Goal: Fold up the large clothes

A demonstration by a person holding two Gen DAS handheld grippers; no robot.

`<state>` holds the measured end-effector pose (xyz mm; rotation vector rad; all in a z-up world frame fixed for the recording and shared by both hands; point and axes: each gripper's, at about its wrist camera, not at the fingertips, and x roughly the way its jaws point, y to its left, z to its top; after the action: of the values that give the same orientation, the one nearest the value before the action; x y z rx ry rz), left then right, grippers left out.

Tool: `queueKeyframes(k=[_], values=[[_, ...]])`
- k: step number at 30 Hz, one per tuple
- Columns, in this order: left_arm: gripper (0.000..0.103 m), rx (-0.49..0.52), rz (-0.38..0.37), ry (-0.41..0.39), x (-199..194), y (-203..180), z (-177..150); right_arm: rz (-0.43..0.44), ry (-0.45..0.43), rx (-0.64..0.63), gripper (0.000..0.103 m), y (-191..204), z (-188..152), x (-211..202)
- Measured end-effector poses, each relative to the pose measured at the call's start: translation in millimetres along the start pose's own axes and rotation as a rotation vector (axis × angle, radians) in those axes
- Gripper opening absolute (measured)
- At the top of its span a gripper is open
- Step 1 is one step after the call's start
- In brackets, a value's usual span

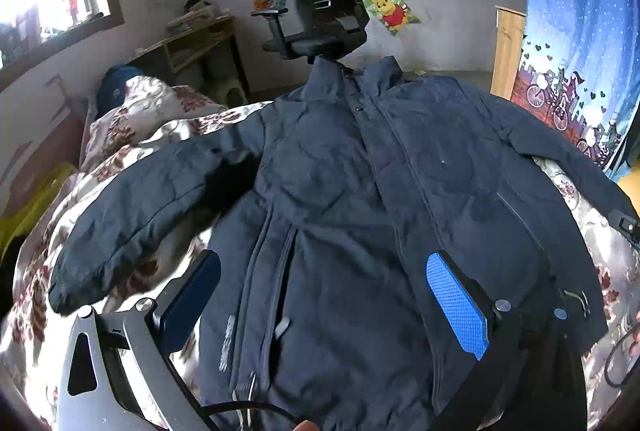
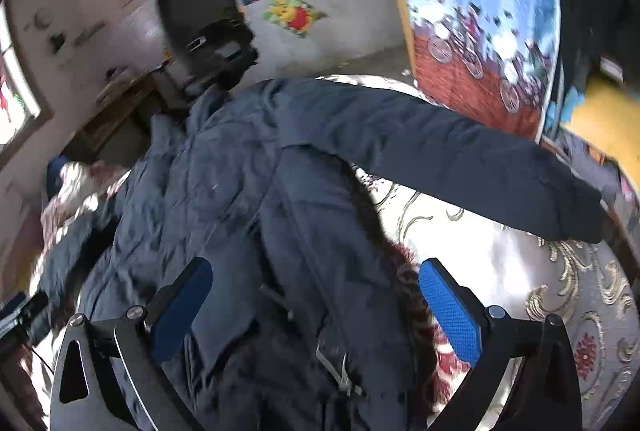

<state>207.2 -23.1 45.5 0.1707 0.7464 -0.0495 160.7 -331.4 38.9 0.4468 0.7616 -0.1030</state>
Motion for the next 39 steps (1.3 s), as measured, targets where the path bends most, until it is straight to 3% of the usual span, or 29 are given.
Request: queueKeyframes(k=[6, 12, 17, 23, 27, 30, 33, 35, 37, 39], values=[[0.101, 0.028, 0.008, 0.043, 38.6, -8.6, 21.8, 0.015, -0.038, 0.183, 0.103, -25.9, 25.7, 20.1], [0.101, 0.052, -0.017, 0.070, 87.8, -23.3, 42.6, 0.017, -0.069, 0.365, 0.103, -54.4, 16.5, 46.2], [0.101, 0.044, -0.108, 0.081, 129.3, -49.1, 65.0, -0.006, -0.143, 0.529, 0.103, -85.5, 9.9, 44.7], [0.101, -0.042, -0.266, 0.106, 174.8, -89.7, 97.5, -0.002, -0.227, 0.739, 0.103, -123.5, 9.0, 40.8], [0.101, -0.066, -0.285, 0.119, 204.8, -127.7, 122.8, 0.009, -0.247, 0.815, 0.100, -139.8, 10.2, 39.1], [0.101, -0.108, -0.297, 0.107, 222.9, -149.8, 138.6, 0.003, -0.264, 0.842, 0.088, -149.3, 12.0, 34.8], [0.101, -0.133, -0.312, 0.105, 243.6, -167.3, 149.1, -0.060, -0.291, 0.834, 0.061, -154.5, 17.0, 28.2], [0.101, -0.133, -0.291, 0.124, 258.0, -177.4, 153.2, -0.100, -0.314, 0.806, 0.049, -158.1, 24.3, 23.1], [0.101, -0.133, -0.285, 0.162, 271.8, -185.4, 154.1, -0.119, -0.333, 0.776, 0.025, -162.1, 33.6, 21.5], [0.101, -0.131, -0.288, 0.203, 284.4, -191.6, 153.0, -0.126, -0.351, 0.743, 0.014, -164.0, 42.8, 17.8]])
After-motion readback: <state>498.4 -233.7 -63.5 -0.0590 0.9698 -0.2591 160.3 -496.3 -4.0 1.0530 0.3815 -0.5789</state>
